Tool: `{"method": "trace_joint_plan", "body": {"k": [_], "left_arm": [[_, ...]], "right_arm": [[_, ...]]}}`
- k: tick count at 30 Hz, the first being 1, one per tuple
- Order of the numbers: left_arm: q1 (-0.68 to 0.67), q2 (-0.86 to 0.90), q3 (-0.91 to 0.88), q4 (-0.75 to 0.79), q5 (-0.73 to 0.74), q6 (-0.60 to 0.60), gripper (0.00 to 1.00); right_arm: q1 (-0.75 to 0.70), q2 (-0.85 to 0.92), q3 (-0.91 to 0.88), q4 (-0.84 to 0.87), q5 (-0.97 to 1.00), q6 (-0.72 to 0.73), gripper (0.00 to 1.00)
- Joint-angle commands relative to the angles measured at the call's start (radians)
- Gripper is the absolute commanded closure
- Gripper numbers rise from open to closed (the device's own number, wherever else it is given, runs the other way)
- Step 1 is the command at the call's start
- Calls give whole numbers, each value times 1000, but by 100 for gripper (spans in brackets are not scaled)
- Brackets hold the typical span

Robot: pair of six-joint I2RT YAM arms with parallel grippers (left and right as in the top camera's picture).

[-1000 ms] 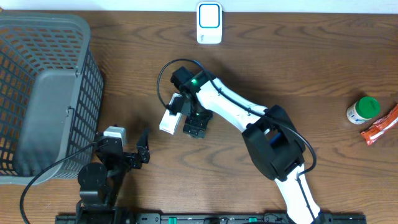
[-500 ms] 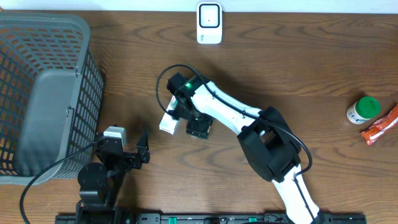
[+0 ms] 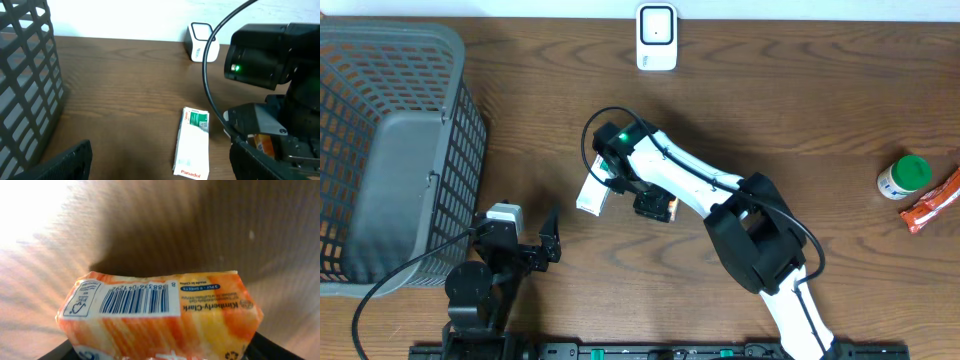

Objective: Scan the item barcode
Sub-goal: 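Move the right gripper over the small orange box and grasp it, then lift the orange box and rotate it with the right gripper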

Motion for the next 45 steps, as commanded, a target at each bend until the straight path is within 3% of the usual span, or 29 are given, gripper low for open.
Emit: {"method": "trace_joint_plan", "body": {"k": [1,2,7,9,15,16,26,33,39,45], "left_arm": [[3,-3,-2,0,12,-2,13],[3,-3,-2,0,12,-2,13],[3,-3,-2,0,12,-2,13],[3,-3,-2,0,12,-2,13],[3,-3,-2,0,12,-2,13],[3,-3,-2,0,12,-2,13],[3,-3,-2,0,12,-2,13],[3,-3,-2,0,12,-2,13],[3,-3,-2,0,12,-2,14],[3,-3,-2,0,12,-2,13]], "right_arm": [[8,-62,-6,-6,-54,-31,17],[7,-71,-6,-12,-32,-13,1],[8,-136,-6,29,10,51,1],[8,-165,-6,93,-24,148,4],[8,-172,-8,218,-307,316,93],[8,-163,-8,235,-338,347,99],[14,-58,-15,224,-302,431,99],[14,-58,-122,246,-219,456,99],[14,-58,-188,124,-202,431,99],[7,-59,-213,-35,241,537,99]]}}
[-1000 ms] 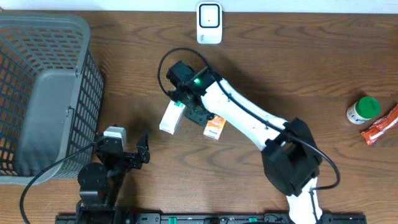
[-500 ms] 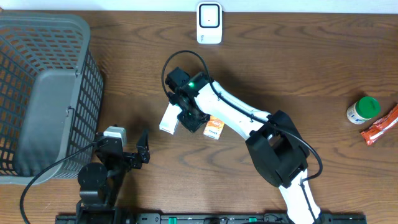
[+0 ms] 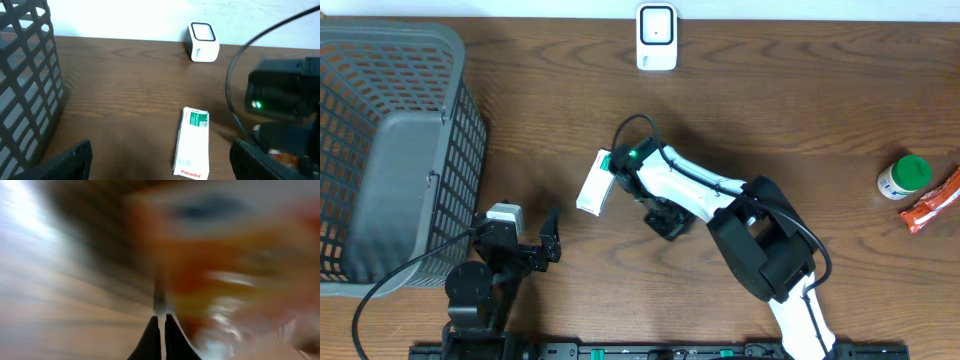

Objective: Scan the item barcode
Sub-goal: 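Lift the orange box and rotate it with the right gripper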

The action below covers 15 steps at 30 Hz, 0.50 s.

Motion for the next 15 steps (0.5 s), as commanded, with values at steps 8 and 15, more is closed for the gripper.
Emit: {"method": "trace_joint_plan", "body": {"k": [8,15], "left_arm": [[3,-3,-2,0,12,-2,13],[3,-3,-2,0,12,-2,13]], "right_arm": [[7,-87,-4,51,115,80,87],[2,-284,-4,55,-104,190,19]]}}
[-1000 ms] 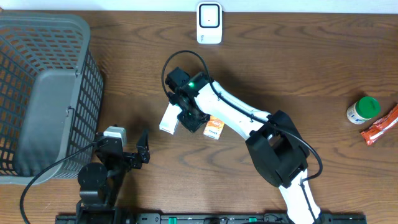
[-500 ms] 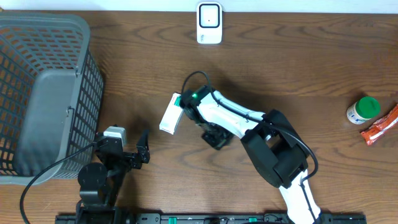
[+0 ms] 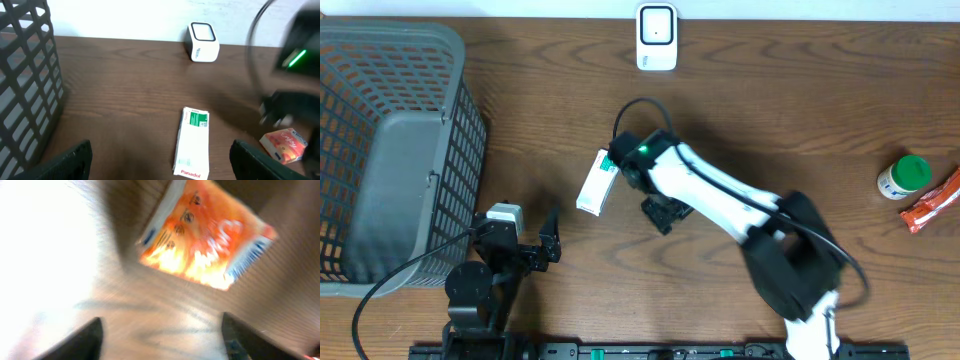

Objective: Scan the item barcode
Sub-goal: 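Lift the orange box and rotate it with the right gripper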

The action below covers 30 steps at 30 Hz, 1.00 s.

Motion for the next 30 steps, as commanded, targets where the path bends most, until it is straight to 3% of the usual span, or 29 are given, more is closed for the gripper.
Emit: {"method": "trace_joint_plan", "body": {"k": [1,7,12,30], "left_arm": [[3,-3,-2,0,12,-2,13],[3,-3,-2,0,12,-2,13],[3,-3,-2,0,12,-2,13],[3,-3,-2,0,12,-2,13]], "right_arm": [[0,-156,4,3,-100,150,3],[-43,-203,-9,59,-100,418,1],[-74,-138,-87,213,-95,399,1],[-197,-27,-157,349,-85,325,1]]}}
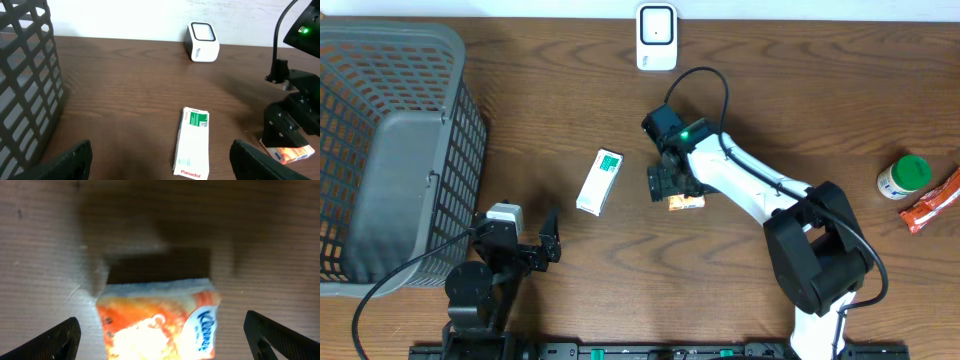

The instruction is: Scan the item barcode

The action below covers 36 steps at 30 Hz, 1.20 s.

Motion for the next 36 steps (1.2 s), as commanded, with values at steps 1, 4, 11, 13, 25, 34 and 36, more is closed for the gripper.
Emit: {"method": "trace_joint_plan", "body": {"k": [1,4,11,13,25,34,36], "left_arm": [[3,-3,-2,0,12,-2,13],[3,-3,-2,0,12,-2,13],[3,-3,-2,0,12,-2,14],[3,-3,-2,0,12,-2,13],[3,-3,-2,0,12,-2,13],[3,-3,-2,0,12,-2,13],[3,-3,-2,0,12,-2,13]], "right_arm": [[-30,20,-33,5,-12,-20,1],[-31,55,-39,10,-63,-42,1],[-31,71,-39,9,-97,-89,2],[-31,72,-39,8,-101,-104,12],[-33,50,-8,-8,-101,-125,44],[-35,22,50,-50,-100,-128,43],[-35,22,50,-45,-100,-139,37]]}}
